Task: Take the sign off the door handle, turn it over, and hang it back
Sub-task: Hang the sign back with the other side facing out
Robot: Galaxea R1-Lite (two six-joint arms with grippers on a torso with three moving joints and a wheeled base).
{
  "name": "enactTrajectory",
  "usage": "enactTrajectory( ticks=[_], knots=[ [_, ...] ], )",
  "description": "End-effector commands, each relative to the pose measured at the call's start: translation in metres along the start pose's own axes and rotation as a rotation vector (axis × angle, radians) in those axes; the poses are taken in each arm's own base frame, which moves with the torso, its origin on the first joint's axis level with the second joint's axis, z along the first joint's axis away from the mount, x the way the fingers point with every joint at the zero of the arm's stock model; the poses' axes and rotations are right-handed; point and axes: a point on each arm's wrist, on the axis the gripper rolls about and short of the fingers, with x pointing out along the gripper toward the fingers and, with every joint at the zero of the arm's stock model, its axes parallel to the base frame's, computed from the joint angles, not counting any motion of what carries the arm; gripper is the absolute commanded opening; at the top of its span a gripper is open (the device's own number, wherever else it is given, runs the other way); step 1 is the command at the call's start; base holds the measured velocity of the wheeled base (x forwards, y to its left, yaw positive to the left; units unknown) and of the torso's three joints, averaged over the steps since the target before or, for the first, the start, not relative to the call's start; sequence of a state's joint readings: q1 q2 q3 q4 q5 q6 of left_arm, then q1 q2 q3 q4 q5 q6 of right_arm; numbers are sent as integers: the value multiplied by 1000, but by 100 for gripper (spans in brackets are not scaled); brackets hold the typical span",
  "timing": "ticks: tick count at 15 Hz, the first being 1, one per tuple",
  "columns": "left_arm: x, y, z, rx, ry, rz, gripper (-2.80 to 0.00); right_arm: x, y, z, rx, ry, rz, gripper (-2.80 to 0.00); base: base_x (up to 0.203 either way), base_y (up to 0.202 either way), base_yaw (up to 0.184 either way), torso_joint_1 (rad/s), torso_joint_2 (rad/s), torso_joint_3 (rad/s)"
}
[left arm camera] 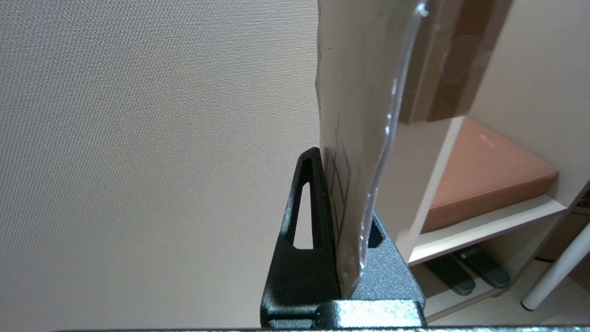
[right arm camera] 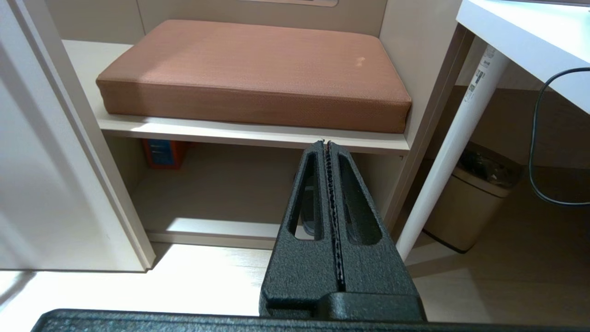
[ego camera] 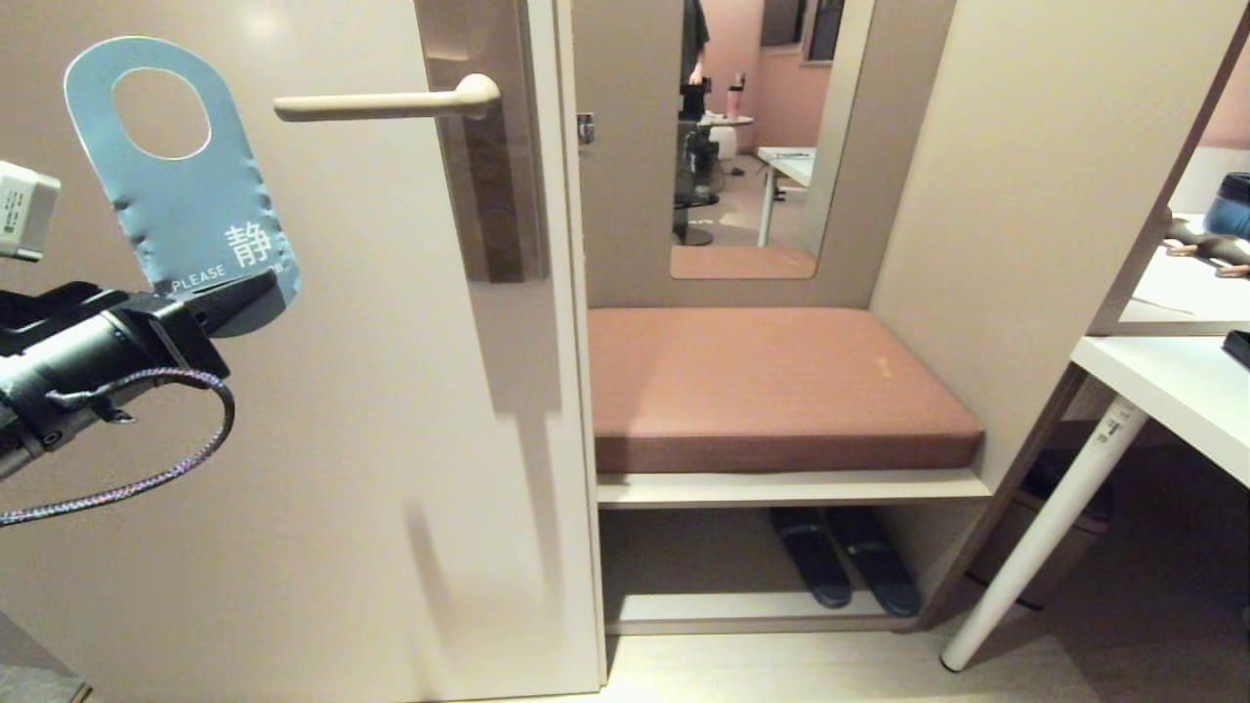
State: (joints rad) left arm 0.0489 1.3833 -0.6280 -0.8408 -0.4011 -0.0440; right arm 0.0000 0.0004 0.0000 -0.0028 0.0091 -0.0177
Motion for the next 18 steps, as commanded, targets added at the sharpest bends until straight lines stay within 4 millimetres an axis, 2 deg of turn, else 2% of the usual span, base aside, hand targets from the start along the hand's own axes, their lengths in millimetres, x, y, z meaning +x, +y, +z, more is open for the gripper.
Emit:
enactTrajectory(
  ticks=[1,4,9,13,18],
  knots=[
    [9,4,-2,-2,8,2,-280,0,0,0,-1,-1,2,-280,0,0,0,0,0,0],
    [18,8,-4,-3,16,4,-280,0,0,0,-1,-1,1,-280,0,0,0,0,0,0],
    [23,10,-7,23,29,2,-280,0,0,0,-1,-1,0,-280,0,0,0,0,0,0],
    [30,12,-3,27,19,-2,-280,0,0,0,-1,-1,2,-280,0,0,0,0,0,0],
    [36,3,2,28,14,-40,-280,0,0,0,-1,-1,0,-280,0,0,0,0,0,0]
  ],
)
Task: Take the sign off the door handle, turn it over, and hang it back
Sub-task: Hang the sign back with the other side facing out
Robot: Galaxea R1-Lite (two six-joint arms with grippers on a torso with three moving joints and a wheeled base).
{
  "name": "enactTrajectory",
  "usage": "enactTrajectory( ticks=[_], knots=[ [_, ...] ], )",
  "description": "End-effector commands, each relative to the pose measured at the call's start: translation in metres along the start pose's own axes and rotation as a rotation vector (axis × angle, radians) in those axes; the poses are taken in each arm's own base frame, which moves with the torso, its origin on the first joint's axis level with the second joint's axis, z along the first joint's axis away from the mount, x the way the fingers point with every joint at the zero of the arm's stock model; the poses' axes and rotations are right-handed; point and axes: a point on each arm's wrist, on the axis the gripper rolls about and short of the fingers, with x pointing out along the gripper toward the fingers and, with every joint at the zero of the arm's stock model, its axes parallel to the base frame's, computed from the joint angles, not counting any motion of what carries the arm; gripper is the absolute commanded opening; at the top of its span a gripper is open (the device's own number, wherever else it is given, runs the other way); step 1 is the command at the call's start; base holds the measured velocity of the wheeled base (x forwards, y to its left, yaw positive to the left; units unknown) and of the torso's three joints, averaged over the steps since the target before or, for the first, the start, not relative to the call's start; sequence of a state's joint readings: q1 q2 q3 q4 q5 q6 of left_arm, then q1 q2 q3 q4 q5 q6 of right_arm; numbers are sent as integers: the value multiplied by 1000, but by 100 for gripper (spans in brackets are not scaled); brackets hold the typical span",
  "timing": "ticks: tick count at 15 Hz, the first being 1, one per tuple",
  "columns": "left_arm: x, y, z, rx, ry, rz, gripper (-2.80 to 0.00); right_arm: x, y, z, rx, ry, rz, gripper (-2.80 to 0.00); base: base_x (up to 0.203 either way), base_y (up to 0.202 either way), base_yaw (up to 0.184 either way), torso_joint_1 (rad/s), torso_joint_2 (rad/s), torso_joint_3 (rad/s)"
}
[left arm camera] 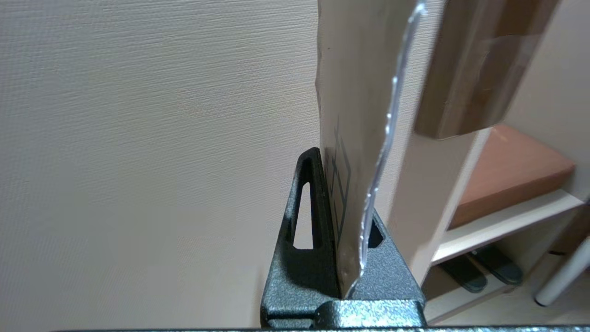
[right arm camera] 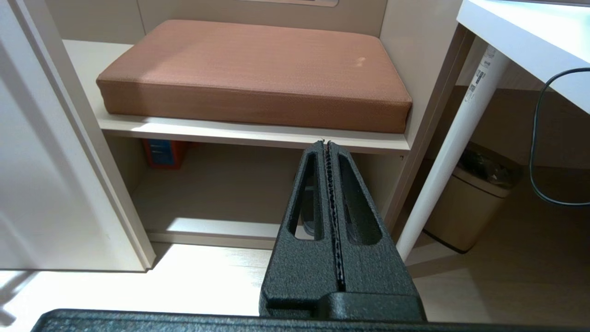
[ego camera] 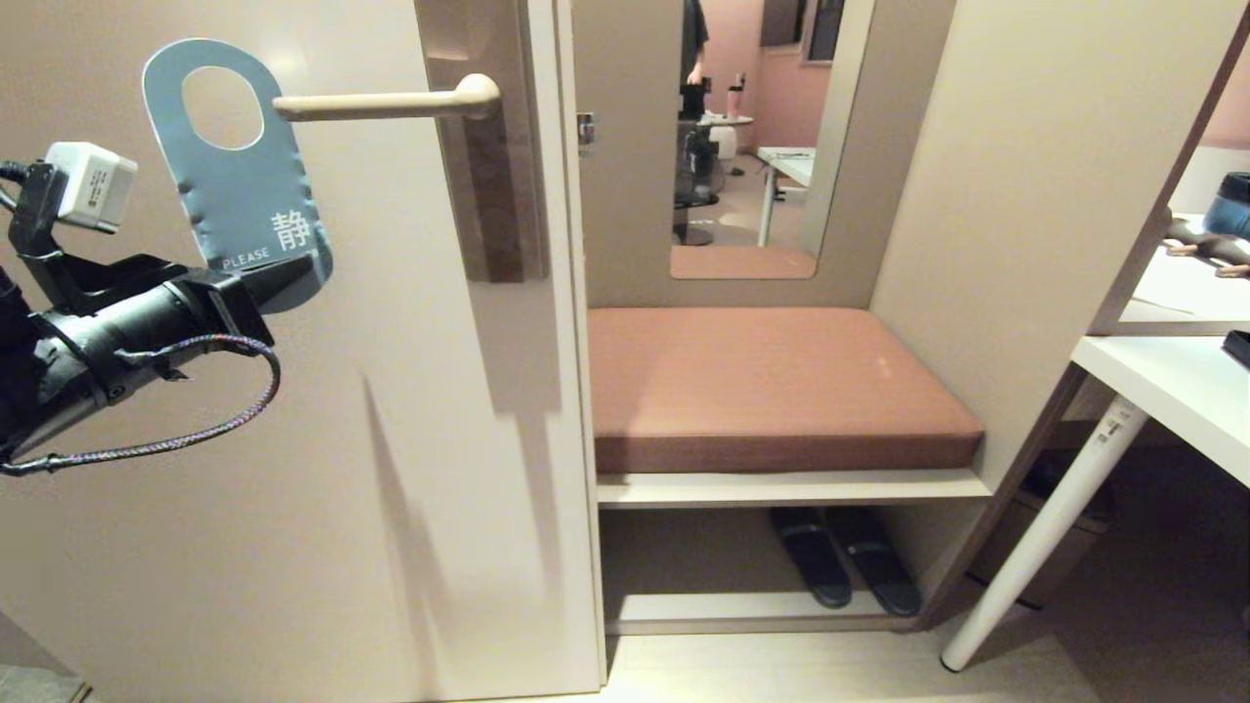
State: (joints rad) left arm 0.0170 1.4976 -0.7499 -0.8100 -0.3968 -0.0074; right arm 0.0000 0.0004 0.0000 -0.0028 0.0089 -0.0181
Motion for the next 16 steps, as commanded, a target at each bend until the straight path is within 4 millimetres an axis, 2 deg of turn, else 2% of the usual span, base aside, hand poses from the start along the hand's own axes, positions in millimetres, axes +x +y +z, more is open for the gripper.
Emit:
enactTrajectory(
  ticks=[1,11,16],
  knots=[
    [2,-3,1,2,-6,-17,-280,0,0,0,0,-1,0,-280,0,0,0,0,0,0],
    [6,-22,3,1,-15,-89,-280,0,0,0,0,-1,1,-280,0,0,0,0,0,0],
    [7,-22,2,0,-11,-91,-280,0,0,0,0,-1,2,-280,0,0,0,0,0,0]
  ],
)
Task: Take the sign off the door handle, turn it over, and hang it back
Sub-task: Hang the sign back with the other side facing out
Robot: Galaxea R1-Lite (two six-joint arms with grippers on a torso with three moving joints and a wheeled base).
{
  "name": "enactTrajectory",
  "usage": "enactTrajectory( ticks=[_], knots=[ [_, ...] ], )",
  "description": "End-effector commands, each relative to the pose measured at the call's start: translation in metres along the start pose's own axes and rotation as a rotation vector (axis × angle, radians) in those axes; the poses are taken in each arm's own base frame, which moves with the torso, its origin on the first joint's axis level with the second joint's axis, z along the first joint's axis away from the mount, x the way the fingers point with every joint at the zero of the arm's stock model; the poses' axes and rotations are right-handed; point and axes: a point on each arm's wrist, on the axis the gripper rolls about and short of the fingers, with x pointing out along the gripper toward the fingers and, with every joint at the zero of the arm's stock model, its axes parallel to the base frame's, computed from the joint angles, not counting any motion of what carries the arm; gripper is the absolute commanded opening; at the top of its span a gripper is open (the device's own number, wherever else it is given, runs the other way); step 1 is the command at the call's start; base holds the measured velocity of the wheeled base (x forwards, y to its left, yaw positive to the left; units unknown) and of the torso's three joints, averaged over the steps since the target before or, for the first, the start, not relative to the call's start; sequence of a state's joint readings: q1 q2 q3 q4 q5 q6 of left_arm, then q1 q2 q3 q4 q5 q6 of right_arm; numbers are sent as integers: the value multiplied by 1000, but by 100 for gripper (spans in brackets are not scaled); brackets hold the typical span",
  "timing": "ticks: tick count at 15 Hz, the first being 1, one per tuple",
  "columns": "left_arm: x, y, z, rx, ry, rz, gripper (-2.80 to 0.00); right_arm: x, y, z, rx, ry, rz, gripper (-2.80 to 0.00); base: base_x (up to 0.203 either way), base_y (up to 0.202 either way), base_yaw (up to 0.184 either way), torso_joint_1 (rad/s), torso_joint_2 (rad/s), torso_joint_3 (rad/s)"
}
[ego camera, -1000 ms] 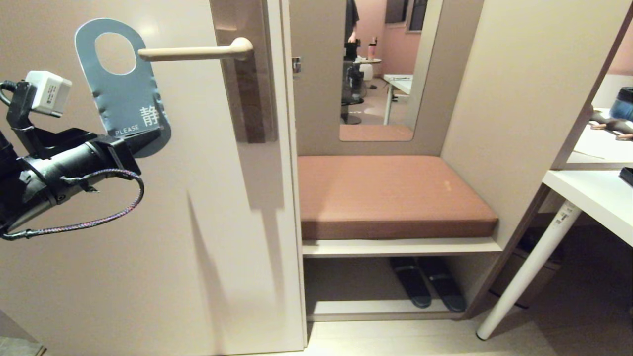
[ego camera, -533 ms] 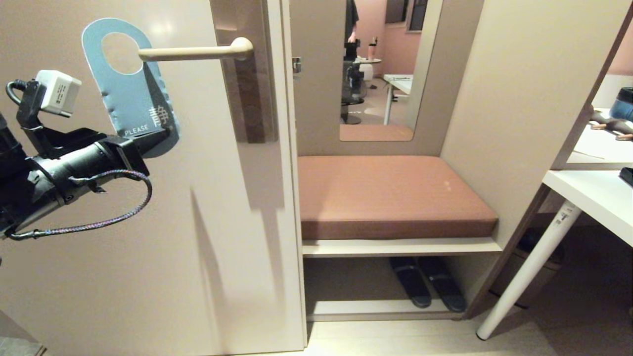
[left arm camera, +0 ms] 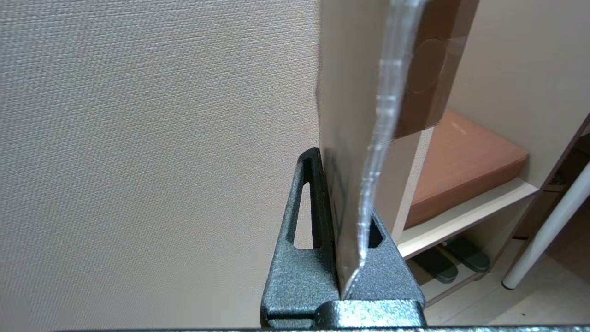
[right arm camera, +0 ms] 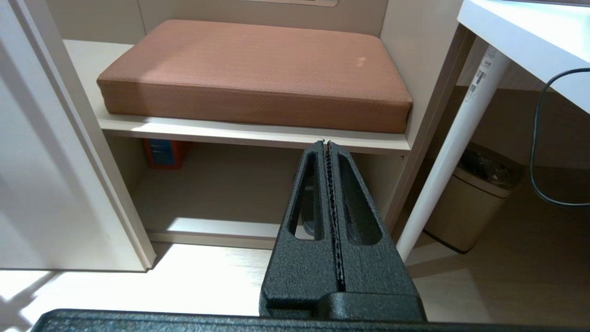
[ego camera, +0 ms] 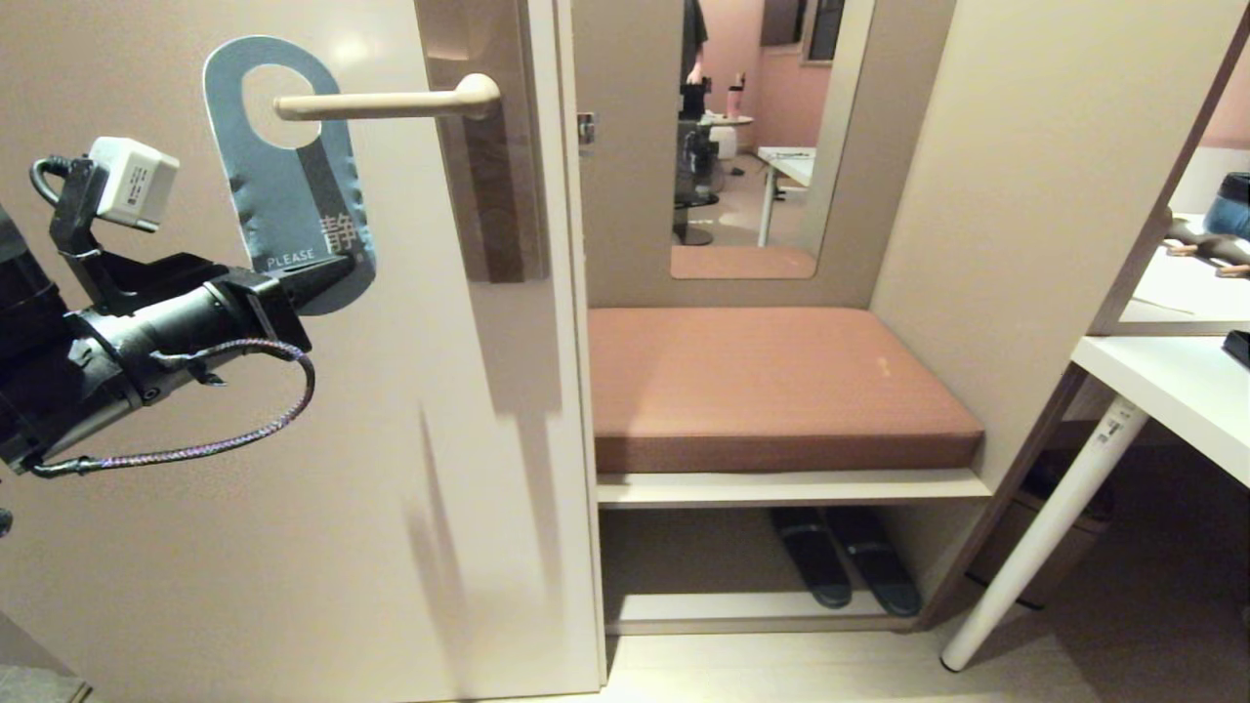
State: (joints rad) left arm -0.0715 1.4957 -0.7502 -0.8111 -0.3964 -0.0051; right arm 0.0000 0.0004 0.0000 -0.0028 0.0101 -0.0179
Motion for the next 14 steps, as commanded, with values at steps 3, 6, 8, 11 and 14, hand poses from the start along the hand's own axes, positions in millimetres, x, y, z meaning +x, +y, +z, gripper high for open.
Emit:
enactTrajectory(
  ticks=[3,6,8,11,14],
  knots=[
    [1,-8,3,2,-13,-34,-280,0,0,0,0,-1,0,-280,0,0,0,0,0,0],
    [6,-19,2,34,-13,-57,-280,0,0,0,0,-1,-1,-280,0,0,0,0,0,0],
    [10,-26,0,43,-8,-51,-280,0,0,0,0,-1,1,-280,0,0,0,0,0,0],
    [14,-37,0,56,-7,4,-280,0,0,0,0,-1,1,-280,0,0,0,0,0,0],
    [16,-48,1,76,-10,46,-280,0,0,0,0,-1,0,-280,0,0,0,0,0,0]
  ],
)
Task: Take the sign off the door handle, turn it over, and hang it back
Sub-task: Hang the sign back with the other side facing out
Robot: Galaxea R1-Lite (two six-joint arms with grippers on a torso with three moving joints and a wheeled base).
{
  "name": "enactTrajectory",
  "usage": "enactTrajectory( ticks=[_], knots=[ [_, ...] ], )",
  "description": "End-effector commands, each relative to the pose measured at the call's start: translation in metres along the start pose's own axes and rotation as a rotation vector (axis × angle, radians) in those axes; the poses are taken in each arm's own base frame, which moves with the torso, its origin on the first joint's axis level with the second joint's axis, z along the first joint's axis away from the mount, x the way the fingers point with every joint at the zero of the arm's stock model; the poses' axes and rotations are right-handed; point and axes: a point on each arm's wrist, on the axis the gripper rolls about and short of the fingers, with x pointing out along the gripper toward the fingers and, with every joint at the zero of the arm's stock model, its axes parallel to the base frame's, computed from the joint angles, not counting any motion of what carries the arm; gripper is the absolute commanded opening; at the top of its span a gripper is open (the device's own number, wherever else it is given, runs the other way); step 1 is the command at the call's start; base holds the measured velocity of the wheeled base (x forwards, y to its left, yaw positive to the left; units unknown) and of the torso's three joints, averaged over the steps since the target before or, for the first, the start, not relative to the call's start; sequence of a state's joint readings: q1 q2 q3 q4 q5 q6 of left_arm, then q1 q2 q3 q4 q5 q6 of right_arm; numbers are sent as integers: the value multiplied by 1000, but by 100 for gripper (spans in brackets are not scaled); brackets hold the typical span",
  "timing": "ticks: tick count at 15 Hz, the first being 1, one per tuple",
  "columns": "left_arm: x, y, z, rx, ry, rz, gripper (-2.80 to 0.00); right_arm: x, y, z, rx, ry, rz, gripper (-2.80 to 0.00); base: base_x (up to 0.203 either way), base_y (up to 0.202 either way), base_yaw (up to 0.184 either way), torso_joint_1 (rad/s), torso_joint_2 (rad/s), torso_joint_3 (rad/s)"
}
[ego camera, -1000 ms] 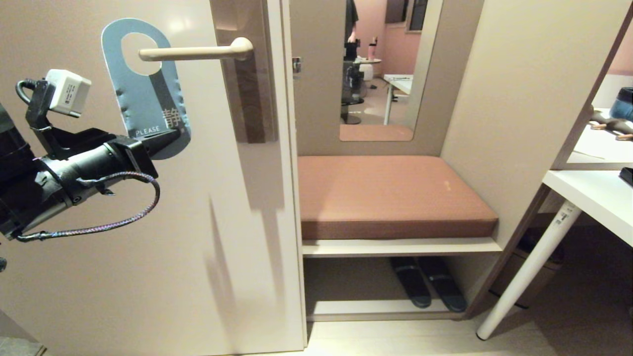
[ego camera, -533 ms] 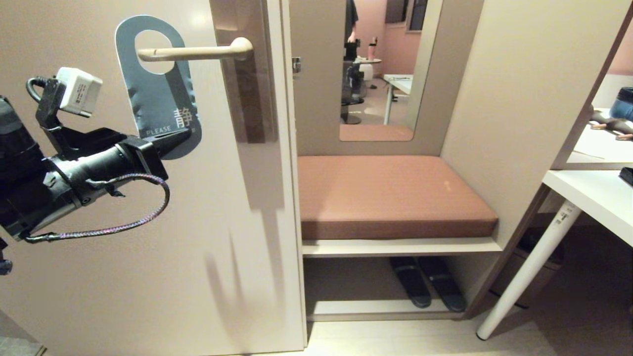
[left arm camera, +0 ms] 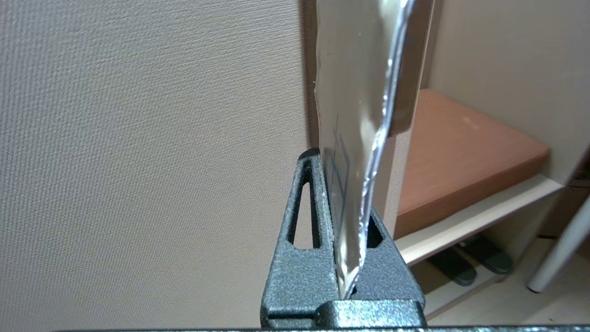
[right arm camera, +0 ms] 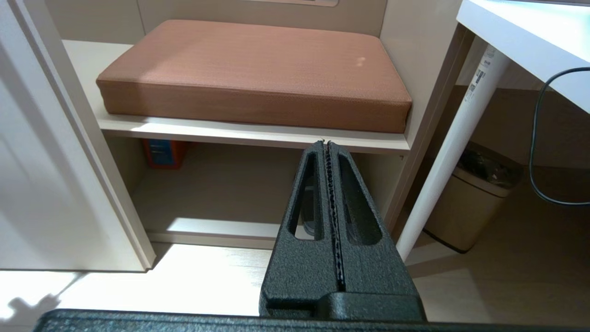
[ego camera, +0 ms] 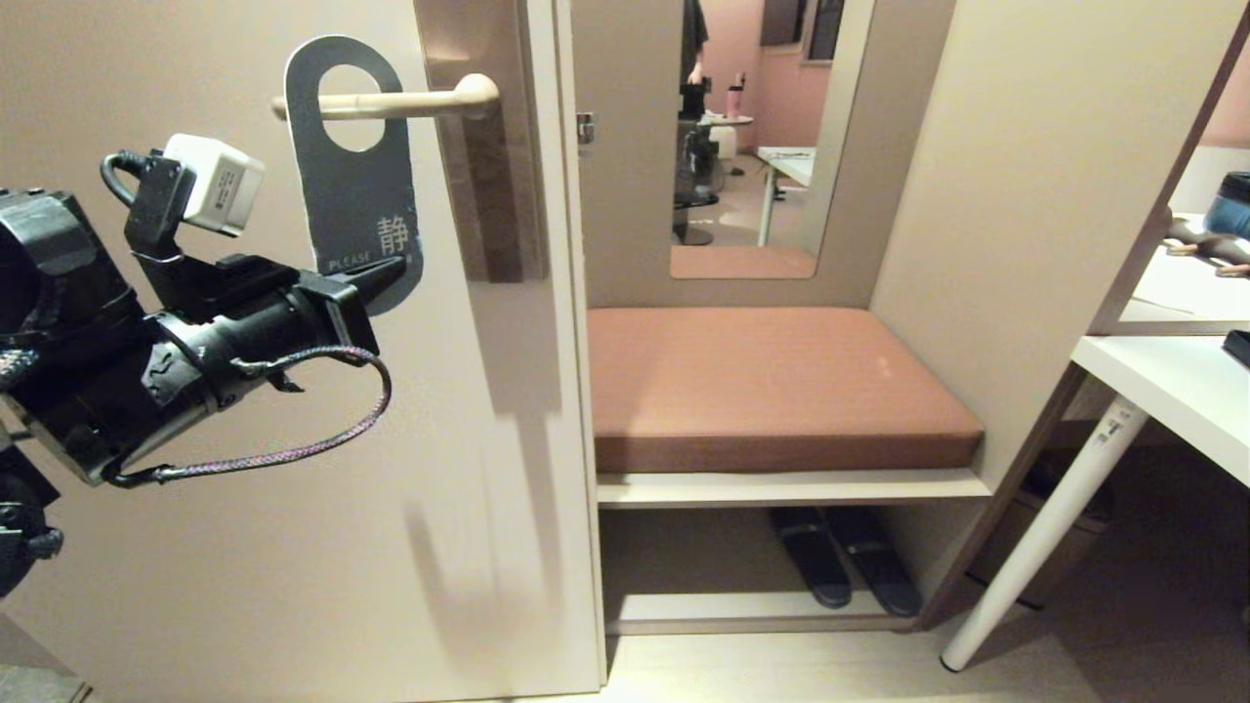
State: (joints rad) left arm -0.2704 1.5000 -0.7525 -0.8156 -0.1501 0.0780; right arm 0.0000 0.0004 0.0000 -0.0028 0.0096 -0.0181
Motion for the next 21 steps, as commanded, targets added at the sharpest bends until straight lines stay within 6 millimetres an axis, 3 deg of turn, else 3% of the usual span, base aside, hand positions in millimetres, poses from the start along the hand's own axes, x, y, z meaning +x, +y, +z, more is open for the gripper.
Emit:
enactTrajectory(
  ticks=[1,7,21],
  knots=[
    [3,-7,1,18,-3,17,-280,0,0,0,0,-1,1,-280,0,0,0,0,0,0],
    [13,-25,-6,15,35,121,-280,0,0,0,0,-1,1,-280,0,0,0,0,0,0],
    [23,-44,-4,4,20,52,-280,0,0,0,0,-1,1,-280,0,0,0,0,0,0]
  ],
)
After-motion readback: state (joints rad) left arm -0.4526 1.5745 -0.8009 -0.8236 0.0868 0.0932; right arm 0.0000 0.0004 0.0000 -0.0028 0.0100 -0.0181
